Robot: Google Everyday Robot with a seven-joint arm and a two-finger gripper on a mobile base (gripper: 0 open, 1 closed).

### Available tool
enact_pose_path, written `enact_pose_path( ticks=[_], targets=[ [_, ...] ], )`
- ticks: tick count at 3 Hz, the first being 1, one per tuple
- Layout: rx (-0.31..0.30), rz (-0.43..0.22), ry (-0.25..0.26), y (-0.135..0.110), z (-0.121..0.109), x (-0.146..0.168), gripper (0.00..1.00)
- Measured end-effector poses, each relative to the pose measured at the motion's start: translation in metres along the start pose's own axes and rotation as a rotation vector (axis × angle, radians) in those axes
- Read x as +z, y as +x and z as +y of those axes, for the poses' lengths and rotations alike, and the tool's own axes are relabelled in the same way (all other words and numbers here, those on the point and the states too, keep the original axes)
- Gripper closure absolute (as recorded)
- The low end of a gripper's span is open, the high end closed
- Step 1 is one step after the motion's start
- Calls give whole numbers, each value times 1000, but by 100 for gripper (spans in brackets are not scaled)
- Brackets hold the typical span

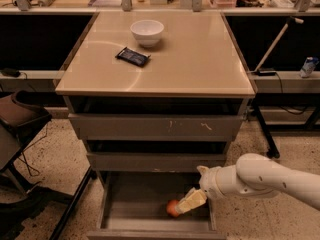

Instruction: Pick orange from bottom drawer and place on counter

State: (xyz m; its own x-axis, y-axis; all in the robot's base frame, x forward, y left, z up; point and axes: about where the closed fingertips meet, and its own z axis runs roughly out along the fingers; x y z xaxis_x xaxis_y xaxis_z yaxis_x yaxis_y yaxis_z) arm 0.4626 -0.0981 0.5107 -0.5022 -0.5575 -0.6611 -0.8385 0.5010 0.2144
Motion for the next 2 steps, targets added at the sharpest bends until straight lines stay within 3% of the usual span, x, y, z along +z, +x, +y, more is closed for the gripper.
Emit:
enact_pose_path(
  ticks=[1, 2],
  targets=[
    [0, 0, 0, 0, 0, 0, 0],
    [21, -17, 77, 0, -18, 5, 0]
  ],
)
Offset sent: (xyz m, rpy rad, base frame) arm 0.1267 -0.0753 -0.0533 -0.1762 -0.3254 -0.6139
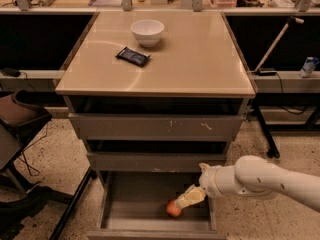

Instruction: Pick orange from bottom drawer and place on counter

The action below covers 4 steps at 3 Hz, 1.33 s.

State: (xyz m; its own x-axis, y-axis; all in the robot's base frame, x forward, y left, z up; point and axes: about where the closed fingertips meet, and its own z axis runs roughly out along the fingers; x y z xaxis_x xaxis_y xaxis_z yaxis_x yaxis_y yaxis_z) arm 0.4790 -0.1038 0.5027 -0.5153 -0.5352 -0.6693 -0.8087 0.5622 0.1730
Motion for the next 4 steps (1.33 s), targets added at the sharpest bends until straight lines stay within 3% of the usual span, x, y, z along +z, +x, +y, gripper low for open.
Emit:
enact_pose_path(
  ticks=[1, 2, 3, 4],
  targets=[
    [-1, -25, 76, -7, -20, 0, 0],
    [-1, -25, 77, -7, -20, 0, 0],
    [30, -28, 127, 2, -33, 19, 0],
    [125, -17, 175, 35, -49, 83, 0]
  ],
)
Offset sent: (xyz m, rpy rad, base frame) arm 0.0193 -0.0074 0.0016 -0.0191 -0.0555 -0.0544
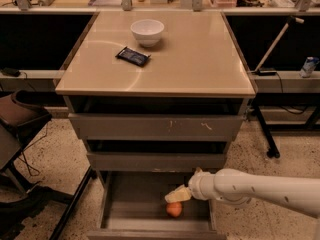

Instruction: Pick orange from bottom drawer and place on counter

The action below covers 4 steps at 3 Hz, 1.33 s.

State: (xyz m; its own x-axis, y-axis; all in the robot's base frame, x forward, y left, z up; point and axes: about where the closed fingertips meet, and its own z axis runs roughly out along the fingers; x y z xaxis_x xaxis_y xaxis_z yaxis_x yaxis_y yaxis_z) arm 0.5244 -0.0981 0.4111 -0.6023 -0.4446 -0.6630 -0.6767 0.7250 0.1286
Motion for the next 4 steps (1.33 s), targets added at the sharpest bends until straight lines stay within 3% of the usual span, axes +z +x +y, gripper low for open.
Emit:
enact_pose_path(
  ticks=[1, 2, 3, 4],
  targets=[
    [84, 20, 88, 31, -20, 57, 0],
    [86, 0, 152, 32, -34, 61, 0],
    [92, -4, 151, 36, -33, 67, 0],
    [168, 51, 144, 67, -42, 106, 0]
  ],
)
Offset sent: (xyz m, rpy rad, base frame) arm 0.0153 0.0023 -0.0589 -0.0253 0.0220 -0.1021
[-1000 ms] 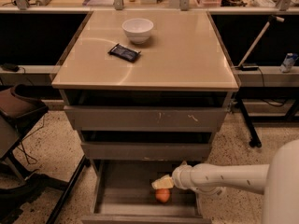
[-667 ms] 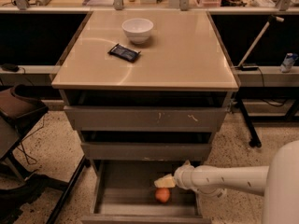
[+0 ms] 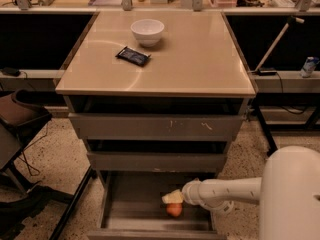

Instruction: Pick orange from bottom drawer and place on counter

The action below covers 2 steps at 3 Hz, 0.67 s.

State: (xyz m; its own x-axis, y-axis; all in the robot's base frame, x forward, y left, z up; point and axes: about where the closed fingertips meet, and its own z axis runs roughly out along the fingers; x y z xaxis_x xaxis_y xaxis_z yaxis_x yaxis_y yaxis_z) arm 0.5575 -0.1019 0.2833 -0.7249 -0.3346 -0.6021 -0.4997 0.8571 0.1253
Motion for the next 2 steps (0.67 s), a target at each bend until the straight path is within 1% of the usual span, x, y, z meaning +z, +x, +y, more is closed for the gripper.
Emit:
enact_pose_path(
  ticks=[1, 2],
  targets=[
    [49, 53, 8, 36, -5, 46, 0],
    [68, 86, 14, 71, -3, 71, 0]
  ],
)
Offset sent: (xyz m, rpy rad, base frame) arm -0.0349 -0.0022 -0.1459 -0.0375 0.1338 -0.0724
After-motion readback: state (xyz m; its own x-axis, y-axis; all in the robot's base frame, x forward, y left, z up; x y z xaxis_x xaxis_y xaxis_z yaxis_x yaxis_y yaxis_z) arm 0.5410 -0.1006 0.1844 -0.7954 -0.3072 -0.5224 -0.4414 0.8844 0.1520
